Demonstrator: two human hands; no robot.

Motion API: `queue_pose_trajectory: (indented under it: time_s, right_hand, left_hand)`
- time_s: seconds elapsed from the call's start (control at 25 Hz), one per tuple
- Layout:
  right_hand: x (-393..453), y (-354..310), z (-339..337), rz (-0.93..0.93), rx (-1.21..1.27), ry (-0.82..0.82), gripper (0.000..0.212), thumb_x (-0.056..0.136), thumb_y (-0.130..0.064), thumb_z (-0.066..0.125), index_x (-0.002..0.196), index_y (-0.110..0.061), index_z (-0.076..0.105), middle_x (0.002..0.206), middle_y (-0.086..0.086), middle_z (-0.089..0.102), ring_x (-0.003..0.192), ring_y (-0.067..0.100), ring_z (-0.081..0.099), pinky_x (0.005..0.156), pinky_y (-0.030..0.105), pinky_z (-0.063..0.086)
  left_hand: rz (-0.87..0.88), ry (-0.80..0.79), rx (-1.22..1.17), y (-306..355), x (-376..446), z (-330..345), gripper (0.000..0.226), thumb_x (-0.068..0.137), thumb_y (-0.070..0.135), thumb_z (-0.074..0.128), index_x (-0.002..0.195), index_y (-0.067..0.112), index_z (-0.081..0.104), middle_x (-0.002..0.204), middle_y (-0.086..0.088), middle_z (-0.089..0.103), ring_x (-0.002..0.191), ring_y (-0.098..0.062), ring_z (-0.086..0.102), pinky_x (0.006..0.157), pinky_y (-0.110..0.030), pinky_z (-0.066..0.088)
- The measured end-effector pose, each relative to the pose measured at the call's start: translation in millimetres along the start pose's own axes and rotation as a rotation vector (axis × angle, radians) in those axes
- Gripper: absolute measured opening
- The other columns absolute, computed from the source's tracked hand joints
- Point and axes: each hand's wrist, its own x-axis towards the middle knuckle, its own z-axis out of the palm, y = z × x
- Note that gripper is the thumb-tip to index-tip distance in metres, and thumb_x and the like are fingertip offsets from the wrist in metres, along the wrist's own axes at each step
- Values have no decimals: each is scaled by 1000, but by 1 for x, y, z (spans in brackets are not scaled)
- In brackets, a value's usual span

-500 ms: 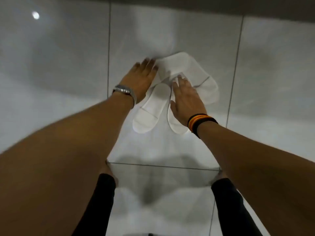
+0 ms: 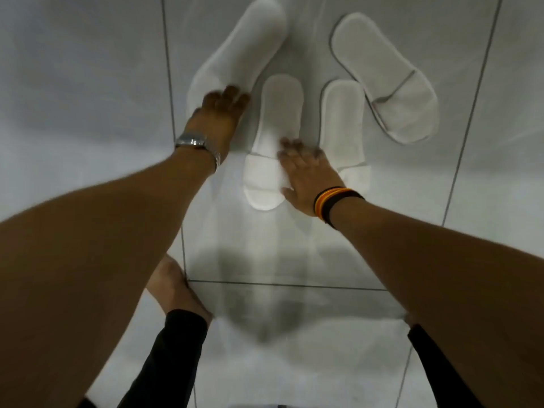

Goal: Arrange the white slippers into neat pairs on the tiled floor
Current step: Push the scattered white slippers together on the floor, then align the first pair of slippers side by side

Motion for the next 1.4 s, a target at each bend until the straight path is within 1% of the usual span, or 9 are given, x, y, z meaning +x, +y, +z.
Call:
queue_pose_trajectory:
  time_s: [0.16,0.28,0.44,0.64,0.72,0.84,1.08,1.24,1.4]
  right_hand:
    - [47,10,-56,5,-47,30,83,97,-35,59,162,-15,12,173,3,-7,160,28,-1,128,56,11]
    - [67,-5,-72,-58,-105,10,82,96,-30,62,161,-15,16,173,2,-5,160,28,-1,128,57,14]
    - [80,-20,-72,-100,-95,74,70,96,-25,65,154,-10,29,173,4,-2,160,31,0,127,56,17]
    - [88,-32,-70,-155,-30,140,55,93,-26,68,139,-6,47,170,11,15,159,30,11,126,54,23]
    - [81,-31,-67,-135,32,194,53,92,-26,69,137,-5,51,169,13,20,158,30,15,125,52,26]
    - [66,-32,-57,-57,106,250,57,93,-24,68,144,-8,47,169,12,19,158,31,17,124,52,29]
    - [64,-33,-51,-28,109,162,63,96,-18,59,153,-9,35,170,10,15,159,29,14,123,51,31]
    - [79,-23,-77,-83,122,197,52,93,-14,57,143,-4,45,156,16,39,139,36,46,106,43,46]
    - [57,-2,-81,-35,216,283,50,94,-15,55,143,-7,47,159,13,38,146,31,40,112,41,42]
  left_hand:
    - [-146,-18,-2,-31,-42,15,94,73,-13,64,156,8,25,155,-20,34,123,-42,49,95,-52,50]
    - [-231,-63,1,-47,-45,22,98,78,9,77,157,7,19,165,-16,18,142,-39,35,110,-51,40]
    - [-125,-104,-88,-68,-34,33,98,86,-10,61,161,14,2,169,-2,-10,156,-29,7,103,-49,50]
    - [147,-64,-59,-89,-16,23,111,74,-24,56,160,13,-5,169,-7,-6,154,-30,16,84,-43,55]
    - [184,-40,-66,-82,-8,19,110,74,-23,57,160,11,-4,169,-9,-3,154,-30,14,96,-43,51]
    - [97,31,-60,-74,-3,23,103,79,-19,55,159,6,-5,168,-14,-4,156,-32,3,124,-44,20]
    - [-110,-116,-123,-74,-6,28,105,87,8,69,159,11,-8,168,-12,-14,156,-30,0,126,-43,17]
    - [-104,-130,-138,-76,5,19,110,84,10,73,159,12,-7,168,-11,-13,156,-30,-1,125,-43,17]
    - [-188,-62,-92,-46,-8,3,108,82,-5,62,158,8,-14,167,-14,-14,156,-32,-3,126,-45,12]
